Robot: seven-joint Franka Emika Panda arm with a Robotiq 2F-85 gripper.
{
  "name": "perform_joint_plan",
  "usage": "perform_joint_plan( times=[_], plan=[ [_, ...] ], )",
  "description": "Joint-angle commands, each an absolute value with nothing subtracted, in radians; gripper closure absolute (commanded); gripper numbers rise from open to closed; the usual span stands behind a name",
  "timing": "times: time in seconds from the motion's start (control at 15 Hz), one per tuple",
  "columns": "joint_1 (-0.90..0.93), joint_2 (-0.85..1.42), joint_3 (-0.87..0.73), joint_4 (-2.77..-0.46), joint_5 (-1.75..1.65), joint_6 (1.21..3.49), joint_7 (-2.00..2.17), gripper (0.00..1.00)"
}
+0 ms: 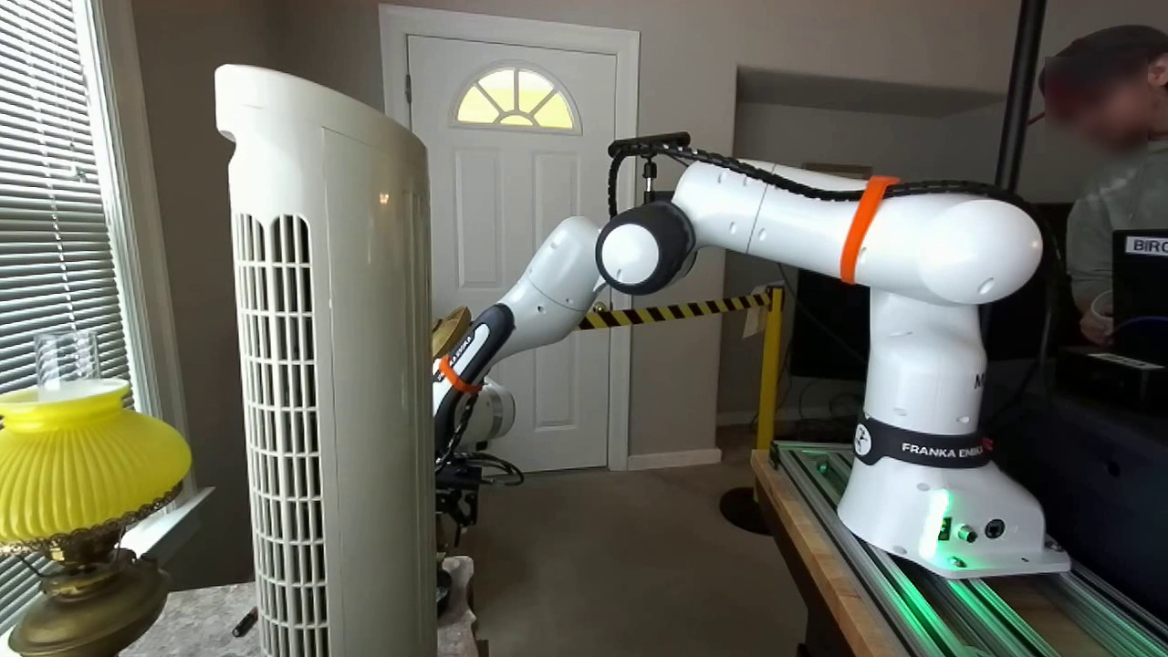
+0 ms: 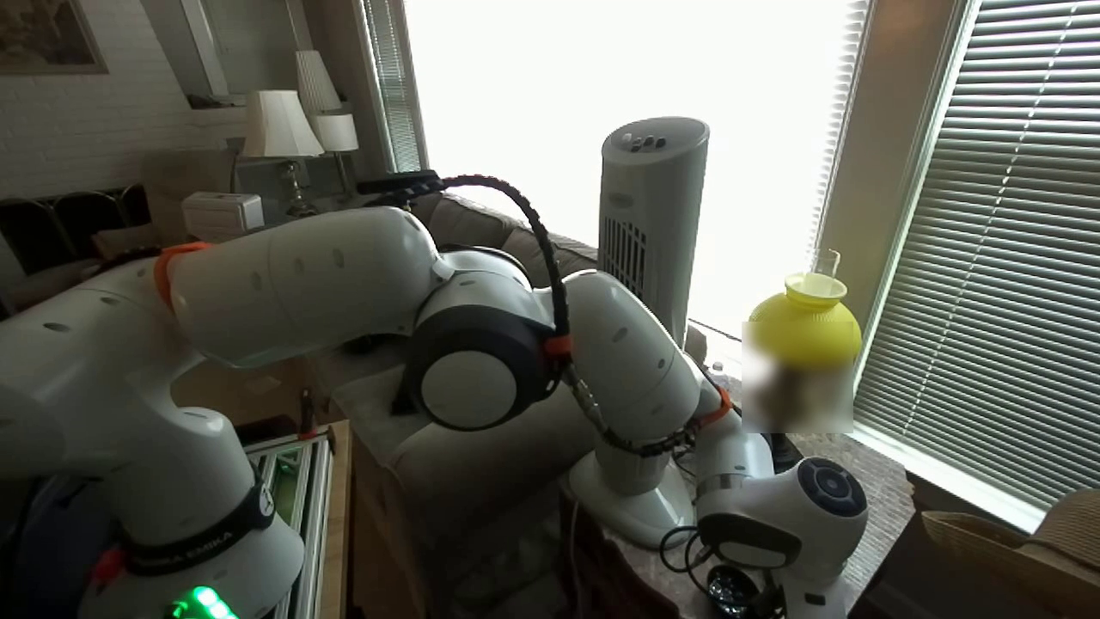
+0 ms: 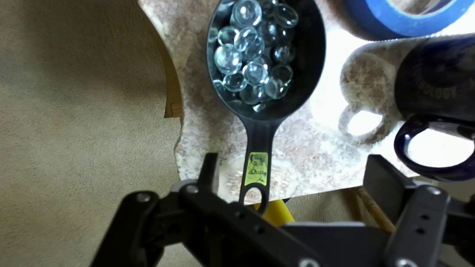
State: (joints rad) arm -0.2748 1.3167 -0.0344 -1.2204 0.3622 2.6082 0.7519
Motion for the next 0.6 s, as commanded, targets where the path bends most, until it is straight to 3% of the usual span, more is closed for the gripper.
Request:
perform_joint_plan(
  times=[0.0,0.53],
  plan=[
    [-0.258,1.336,-0.047,-1.211,0.379,2.614,0.740,0.00],
    [-0.240,1.380,-0.057,-1.190,0.379,2.646,0.754,0.00]
  ],
)
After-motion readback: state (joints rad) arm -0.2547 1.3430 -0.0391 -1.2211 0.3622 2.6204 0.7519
